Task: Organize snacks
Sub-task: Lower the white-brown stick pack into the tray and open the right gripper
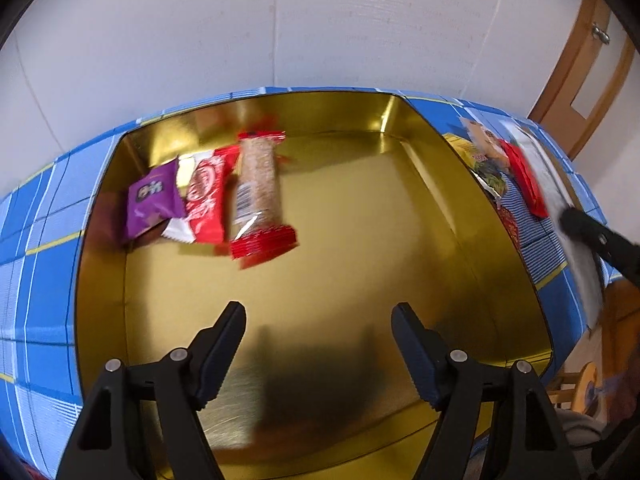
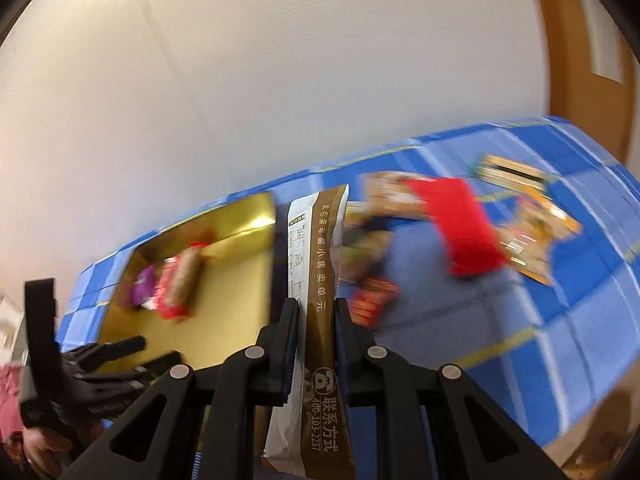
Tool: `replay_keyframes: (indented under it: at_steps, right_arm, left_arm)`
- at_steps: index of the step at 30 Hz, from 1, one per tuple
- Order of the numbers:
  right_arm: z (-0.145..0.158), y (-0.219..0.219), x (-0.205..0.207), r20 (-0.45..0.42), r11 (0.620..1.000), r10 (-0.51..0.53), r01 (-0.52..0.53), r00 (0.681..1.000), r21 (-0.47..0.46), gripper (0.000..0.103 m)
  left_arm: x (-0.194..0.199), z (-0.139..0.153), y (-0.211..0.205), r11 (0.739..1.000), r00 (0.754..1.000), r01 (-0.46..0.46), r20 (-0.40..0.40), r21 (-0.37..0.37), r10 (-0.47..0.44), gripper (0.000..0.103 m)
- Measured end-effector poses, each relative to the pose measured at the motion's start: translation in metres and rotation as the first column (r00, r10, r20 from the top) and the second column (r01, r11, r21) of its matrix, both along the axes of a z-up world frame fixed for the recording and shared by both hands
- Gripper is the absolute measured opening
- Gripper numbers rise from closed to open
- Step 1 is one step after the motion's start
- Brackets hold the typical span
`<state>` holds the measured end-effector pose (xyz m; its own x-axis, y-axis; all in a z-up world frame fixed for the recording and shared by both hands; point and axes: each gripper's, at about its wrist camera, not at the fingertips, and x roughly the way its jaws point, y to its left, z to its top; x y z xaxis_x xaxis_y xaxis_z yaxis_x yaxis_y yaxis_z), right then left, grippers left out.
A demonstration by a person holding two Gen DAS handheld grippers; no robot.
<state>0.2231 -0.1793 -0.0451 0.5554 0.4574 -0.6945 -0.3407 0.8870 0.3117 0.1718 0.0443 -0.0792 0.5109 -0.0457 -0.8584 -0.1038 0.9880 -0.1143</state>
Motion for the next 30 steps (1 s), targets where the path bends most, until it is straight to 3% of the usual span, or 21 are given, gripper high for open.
replay_keyframes:
  at_steps: [7, 14, 18, 21, 24, 30]
  right_arm:
    - [-0.006, 0.081, 0.026, -0.099, 0.993, 0.110, -0.114, 0.989, -0.042, 0.017]
    - [-0.032, 0.120, 0.058, -0.223, 0.992, 0.111, -0.119, 0.968, -0.027, 0.017]
    - [-0.035, 0.132, 0.069, -0.219, 0.993, 0.106, -0.113, 0.970, -0.020, 0.017]
    - [-0.039, 0.140, 0.076, -0.239, 0.995, 0.097, -0.096, 0.966, 0.018, 0.020]
    - [-0.044, 0.144, 0.078, -0.251, 0.996, 0.082, -0.087, 0.965, -0.006, 0.026]
    - [-0.025, 0.120, 0.059, -0.187, 0.997, 0.069, -0.063, 0.980, 0.040, 0.026]
  left_arm:
    - [-0.009, 0.001, 0.023, 0.999, 0.999, -0.034, 0.004, -0.027, 0.034, 0.076]
    - [-0.012, 0.000, 0.035, 0.998, 0.999, -0.050, -0.006, -0.035, 0.050, 0.076]
    - [-0.014, -0.002, 0.036, 0.998, 0.999, -0.051, -0.015, -0.044, 0.050, 0.076]
    - [-0.013, -0.004, 0.038, 0.998, 0.998, -0.052, -0.019, -0.047, 0.052, 0.076]
    - [-0.015, -0.005, 0.039, 0.997, 0.998, -0.054, -0.023, -0.048, 0.053, 0.076]
    - [-0.020, -0.008, 0.038, 0.997, 0.998, -0.057, -0.017, -0.044, 0.056, 0.076]
